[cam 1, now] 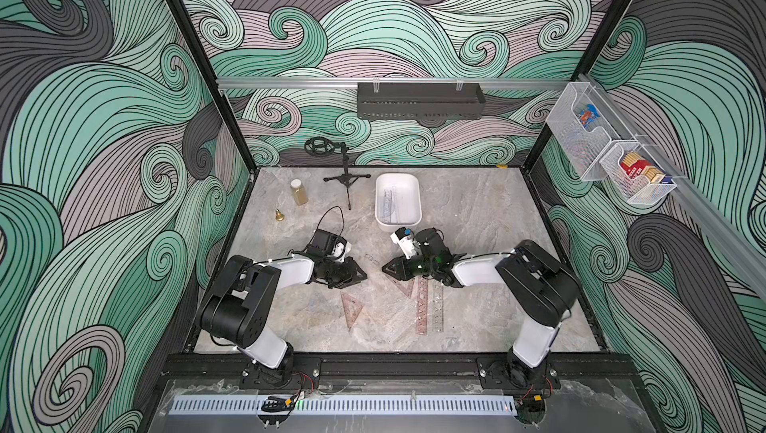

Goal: Put the scattered rulers into the storage box
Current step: Adjust the ruler at the center of the board.

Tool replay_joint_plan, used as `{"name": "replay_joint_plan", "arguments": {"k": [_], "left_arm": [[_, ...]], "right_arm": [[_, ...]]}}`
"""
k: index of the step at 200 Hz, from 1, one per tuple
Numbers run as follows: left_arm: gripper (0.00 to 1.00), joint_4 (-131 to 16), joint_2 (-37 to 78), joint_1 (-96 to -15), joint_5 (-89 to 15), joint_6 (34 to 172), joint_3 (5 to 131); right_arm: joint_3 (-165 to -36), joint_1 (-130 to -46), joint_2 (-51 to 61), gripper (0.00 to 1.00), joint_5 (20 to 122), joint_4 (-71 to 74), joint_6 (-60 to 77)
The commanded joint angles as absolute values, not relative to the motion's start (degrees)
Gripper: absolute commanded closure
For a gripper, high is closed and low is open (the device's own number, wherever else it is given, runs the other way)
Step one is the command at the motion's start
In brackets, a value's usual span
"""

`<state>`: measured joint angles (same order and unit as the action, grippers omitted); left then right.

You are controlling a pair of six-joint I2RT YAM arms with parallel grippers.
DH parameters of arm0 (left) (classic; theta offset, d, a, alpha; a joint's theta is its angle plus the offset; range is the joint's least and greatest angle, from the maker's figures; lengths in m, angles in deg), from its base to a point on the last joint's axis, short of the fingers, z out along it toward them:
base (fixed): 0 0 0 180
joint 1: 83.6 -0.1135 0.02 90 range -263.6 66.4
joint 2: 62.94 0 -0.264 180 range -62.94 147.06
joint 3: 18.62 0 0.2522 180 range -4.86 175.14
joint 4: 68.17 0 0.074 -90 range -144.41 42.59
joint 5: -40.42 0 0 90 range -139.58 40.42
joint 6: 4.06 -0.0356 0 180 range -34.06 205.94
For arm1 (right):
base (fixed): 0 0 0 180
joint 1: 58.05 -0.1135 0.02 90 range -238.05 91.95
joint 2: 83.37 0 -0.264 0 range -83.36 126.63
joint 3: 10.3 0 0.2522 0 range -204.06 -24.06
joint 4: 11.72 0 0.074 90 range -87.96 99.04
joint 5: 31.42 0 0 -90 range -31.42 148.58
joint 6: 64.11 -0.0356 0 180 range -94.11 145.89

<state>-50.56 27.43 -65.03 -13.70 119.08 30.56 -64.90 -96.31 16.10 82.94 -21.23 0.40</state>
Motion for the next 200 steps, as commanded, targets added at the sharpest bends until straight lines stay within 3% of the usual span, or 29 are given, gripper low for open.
{"name": "replay_joint_plan", "arguments": {"k": [1, 27, 64, 159, 200], "left_arm": [[0.58, -46.6, 27.2, -65.6, -15.9, 118.3, 31.0], [0.49, -46.7, 26.9, -65.8, -15.6, 118.0, 32.0], [0.41, -46.5, 27.5, -65.8, -15.1, 117.4, 33.0], [0.38, -45.5, 27.5, -66.0, -17.0, 117.3, 32.7], [0.34, -45.3, 27.5, -66.7, -17.8, 117.2, 33.6]], "right_arm": [[-58.9, -96.1, 6.8, 0.64, 78.3, -16.0, 0.2], [-51.2, -96.0, 0.0, 0.63, 75.4, -15.5, -1.8], [-48.0, -96.0, 1.1, 0.62, 75.0, -18.1, -2.9], [-51.0, -95.5, 11.0, 0.61, 77.7, -24.6, -2.1], [-52.8, -94.1, 8.8, 0.67, 79.6, -27.3, -2.1]]}}
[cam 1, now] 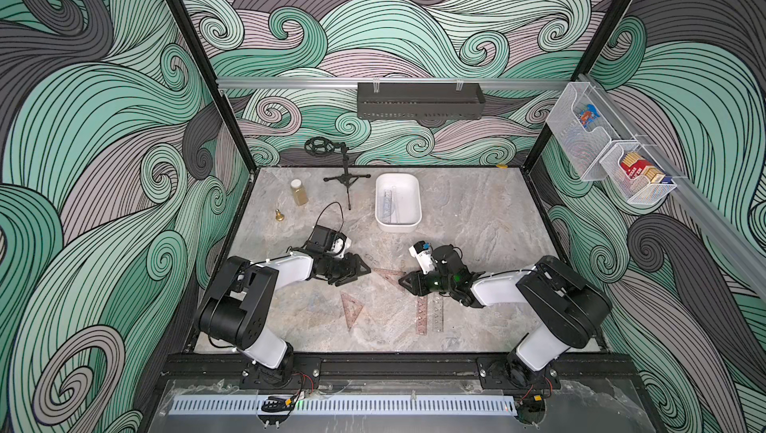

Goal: Put the scattered rulers into the storage box
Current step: Adjust the ruler at the center of the board.

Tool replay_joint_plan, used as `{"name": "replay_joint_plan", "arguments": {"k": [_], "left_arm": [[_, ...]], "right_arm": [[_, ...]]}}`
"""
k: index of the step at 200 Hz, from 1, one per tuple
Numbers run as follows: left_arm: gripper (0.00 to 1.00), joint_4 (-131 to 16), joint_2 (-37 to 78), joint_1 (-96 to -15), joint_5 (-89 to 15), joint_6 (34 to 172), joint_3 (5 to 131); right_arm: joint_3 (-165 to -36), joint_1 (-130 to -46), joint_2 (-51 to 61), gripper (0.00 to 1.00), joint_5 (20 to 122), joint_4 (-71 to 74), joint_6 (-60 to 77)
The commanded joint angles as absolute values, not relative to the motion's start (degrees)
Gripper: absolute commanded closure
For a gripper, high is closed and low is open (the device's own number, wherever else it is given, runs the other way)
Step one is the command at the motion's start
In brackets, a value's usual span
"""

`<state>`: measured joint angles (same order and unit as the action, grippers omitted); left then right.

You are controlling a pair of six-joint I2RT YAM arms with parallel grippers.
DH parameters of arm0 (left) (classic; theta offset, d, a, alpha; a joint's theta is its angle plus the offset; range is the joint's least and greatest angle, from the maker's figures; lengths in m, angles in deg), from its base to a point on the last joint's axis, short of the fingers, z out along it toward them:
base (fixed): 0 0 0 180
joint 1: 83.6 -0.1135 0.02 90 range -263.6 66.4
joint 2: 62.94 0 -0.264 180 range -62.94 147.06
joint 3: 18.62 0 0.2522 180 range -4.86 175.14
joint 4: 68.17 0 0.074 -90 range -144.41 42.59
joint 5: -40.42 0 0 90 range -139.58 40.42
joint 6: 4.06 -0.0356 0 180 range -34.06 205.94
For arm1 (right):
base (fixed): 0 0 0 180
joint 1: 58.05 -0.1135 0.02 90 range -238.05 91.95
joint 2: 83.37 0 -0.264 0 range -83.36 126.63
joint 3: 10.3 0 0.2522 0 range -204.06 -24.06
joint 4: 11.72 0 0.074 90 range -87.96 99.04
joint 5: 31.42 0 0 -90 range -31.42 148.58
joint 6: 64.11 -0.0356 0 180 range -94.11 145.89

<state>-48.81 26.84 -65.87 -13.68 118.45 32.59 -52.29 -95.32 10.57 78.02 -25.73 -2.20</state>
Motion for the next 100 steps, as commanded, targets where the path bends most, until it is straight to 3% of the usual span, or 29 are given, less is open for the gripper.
{"name": "replay_joint_plan", "arguments": {"k": [1, 37, 100], "left_arm": [[0.34, -45.3, 27.5, -66.7, -17.8, 117.1, 33.7], [0.32, -44.8, 29.4, -66.8, -18.4, 117.0, 37.0], [0.31, -45.2, 33.6, -66.8, -18.7, 117.4, 40.3]], "right_arm": [[-52.8, -94.1, 8.6, 0.67, 79.6, -27.4, -2.1], [-53.0, -93.8, 9.3, 0.78, 81.3, -30.7, -2.7], [-51.2, -93.8, 12.5, 0.83, 83.2, -33.3, -3.0]]}}
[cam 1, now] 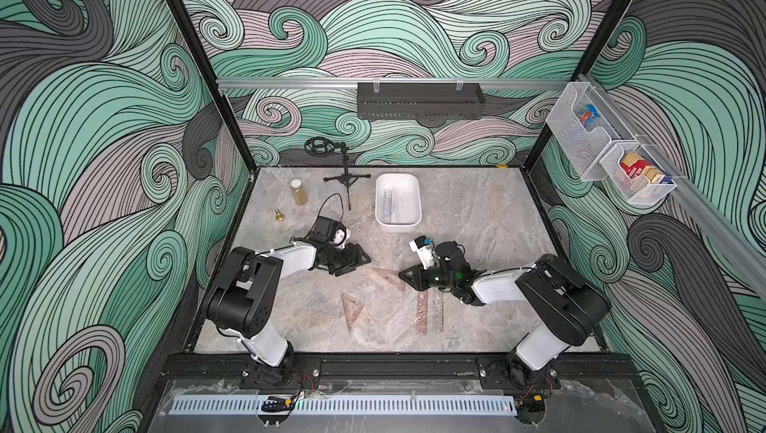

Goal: Put the scattered rulers into the storage box
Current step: Adjust the ruler at the center of the board, then pick up the ruler from the center of the board.

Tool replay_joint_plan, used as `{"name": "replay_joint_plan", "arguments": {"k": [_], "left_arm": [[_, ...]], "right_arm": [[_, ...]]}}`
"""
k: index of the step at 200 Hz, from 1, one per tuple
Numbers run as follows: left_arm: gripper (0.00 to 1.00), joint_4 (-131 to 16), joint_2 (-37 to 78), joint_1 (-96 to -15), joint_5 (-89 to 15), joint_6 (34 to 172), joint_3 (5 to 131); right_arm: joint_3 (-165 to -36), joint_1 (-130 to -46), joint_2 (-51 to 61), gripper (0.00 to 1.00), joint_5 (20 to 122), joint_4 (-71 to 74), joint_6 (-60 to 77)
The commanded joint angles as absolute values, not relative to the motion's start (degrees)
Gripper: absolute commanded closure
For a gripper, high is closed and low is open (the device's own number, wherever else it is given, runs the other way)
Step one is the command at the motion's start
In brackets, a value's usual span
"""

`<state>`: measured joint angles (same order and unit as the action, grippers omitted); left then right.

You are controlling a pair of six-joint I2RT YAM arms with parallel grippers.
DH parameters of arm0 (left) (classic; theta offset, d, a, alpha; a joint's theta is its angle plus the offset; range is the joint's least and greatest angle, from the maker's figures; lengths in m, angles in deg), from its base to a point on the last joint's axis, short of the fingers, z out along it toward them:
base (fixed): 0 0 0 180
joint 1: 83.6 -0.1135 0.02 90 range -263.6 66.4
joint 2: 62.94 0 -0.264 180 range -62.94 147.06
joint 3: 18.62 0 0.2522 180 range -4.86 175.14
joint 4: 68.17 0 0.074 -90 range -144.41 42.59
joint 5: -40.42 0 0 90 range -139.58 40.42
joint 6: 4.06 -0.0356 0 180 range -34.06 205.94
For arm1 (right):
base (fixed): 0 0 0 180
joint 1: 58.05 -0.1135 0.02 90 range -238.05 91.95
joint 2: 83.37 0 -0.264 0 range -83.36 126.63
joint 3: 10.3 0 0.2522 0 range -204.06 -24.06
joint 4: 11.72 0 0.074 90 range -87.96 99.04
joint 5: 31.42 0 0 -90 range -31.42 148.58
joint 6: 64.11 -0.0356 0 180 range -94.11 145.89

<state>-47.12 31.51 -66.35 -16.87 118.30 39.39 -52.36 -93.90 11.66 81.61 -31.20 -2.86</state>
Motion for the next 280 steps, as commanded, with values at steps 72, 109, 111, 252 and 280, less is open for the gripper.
{"name": "replay_joint_plan", "arguments": {"k": [72, 109, 111, 252, 280], "left_arm": [[0.3, -48.0, 36.2, -66.5, -17.0, 118.4, 39.6], [0.3, -50.0, 37.6, -65.5, -16.1, 119.4, 39.2], [0.3, -50.1, 37.7, -65.5, -16.2, 119.5, 39.1], [0.3, -52.7, 38.9, -62.4, -16.2, 121.0, 36.7], [0.3, -53.0, 38.9, -62.4, -16.1, 121.1, 36.2]], "right_arm": [[-49.0, -93.7, 16.2, 0.84, 83.9, -36.7, -3.4], [-48.2, -93.5, 17.1, 0.84, 84.0, -37.2, -3.5], [-48.2, -93.5, 17.1, 0.84, 84.0, -37.2, -3.5], [-46.9, -92.4, 19.4, 0.85, 84.8, -38.1, -3.1], [-46.6, -92.2, 18.9, 0.85, 84.4, -37.0, -2.8]]}}
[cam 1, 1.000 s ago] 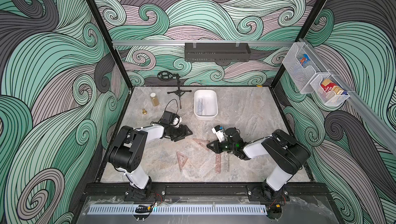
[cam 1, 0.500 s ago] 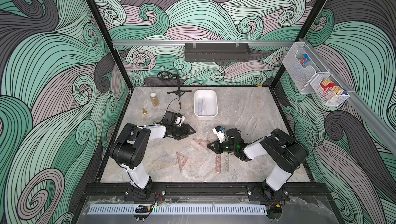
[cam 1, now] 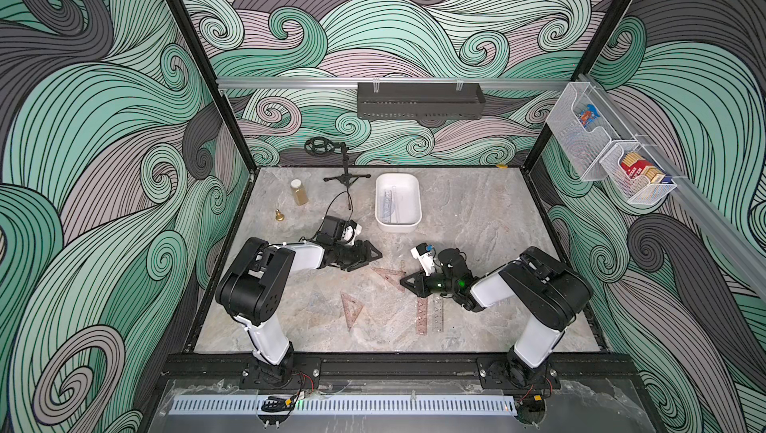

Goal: Put the scattered rulers into the storage box
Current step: Pick up the ruler from the center of the board.

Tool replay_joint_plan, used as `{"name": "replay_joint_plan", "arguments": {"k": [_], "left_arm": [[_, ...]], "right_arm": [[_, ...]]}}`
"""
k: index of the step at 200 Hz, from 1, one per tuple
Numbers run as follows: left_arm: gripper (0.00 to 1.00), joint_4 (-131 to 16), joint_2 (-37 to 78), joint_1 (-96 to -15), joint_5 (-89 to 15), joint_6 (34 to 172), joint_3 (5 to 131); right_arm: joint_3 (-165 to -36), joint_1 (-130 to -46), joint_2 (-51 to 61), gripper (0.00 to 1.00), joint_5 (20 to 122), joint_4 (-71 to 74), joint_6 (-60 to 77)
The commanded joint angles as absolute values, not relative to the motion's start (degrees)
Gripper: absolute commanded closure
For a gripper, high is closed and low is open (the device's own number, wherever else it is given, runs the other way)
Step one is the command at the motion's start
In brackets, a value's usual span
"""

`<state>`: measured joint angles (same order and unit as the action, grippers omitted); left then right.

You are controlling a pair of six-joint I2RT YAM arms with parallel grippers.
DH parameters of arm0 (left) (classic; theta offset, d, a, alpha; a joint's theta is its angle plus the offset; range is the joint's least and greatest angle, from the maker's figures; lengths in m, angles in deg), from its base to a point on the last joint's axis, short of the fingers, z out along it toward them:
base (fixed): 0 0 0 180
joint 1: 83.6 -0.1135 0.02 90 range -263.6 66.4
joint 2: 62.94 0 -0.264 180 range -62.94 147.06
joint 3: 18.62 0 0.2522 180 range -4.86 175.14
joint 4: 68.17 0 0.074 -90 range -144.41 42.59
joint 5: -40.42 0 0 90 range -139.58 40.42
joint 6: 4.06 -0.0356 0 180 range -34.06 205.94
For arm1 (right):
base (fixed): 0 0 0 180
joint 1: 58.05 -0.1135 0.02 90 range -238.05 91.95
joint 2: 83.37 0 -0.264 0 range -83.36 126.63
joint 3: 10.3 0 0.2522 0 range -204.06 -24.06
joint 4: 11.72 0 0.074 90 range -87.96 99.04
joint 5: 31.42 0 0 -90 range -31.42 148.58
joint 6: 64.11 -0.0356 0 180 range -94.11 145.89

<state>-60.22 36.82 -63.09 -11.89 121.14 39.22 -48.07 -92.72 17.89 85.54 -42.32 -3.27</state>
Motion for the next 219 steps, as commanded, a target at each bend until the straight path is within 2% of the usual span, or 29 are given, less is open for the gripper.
{"name": "replay_joint_plan", "arguments": {"k": [1, 150, 175, 190, 219], "left_arm": [[0.3, -53.0, 38.9, -62.4, -16.1, 121.1, 36.2], [0.3, -56.4, 40.1, -61.0, -13.8, 122.4, 34.5], [0.34, -58.3, 40.3, -60.2, -12.9, 123.6, 32.9], [0.39, -58.7, 39.8, -60.2, -12.5, 123.9, 31.8], [0.4, -57.8, 38.2, -60.4, -12.9, 123.5, 31.1]], "right_arm": [[-46.5, -92.2, 18.8, 0.85, 84.4, -36.9, -2.8], [-47.0, -92.2, 19.2, 0.85, 84.4, -35.0, -2.3], [-47.1, -92.1, 19.3, 0.85, 84.4, -35.1, -2.4], [-47.0, -92.2, 19.4, 0.85, 84.4, -35.2, -2.4], [-47.0, -92.2, 20.0, 0.85, 84.7, -35.5, -2.5]]}}
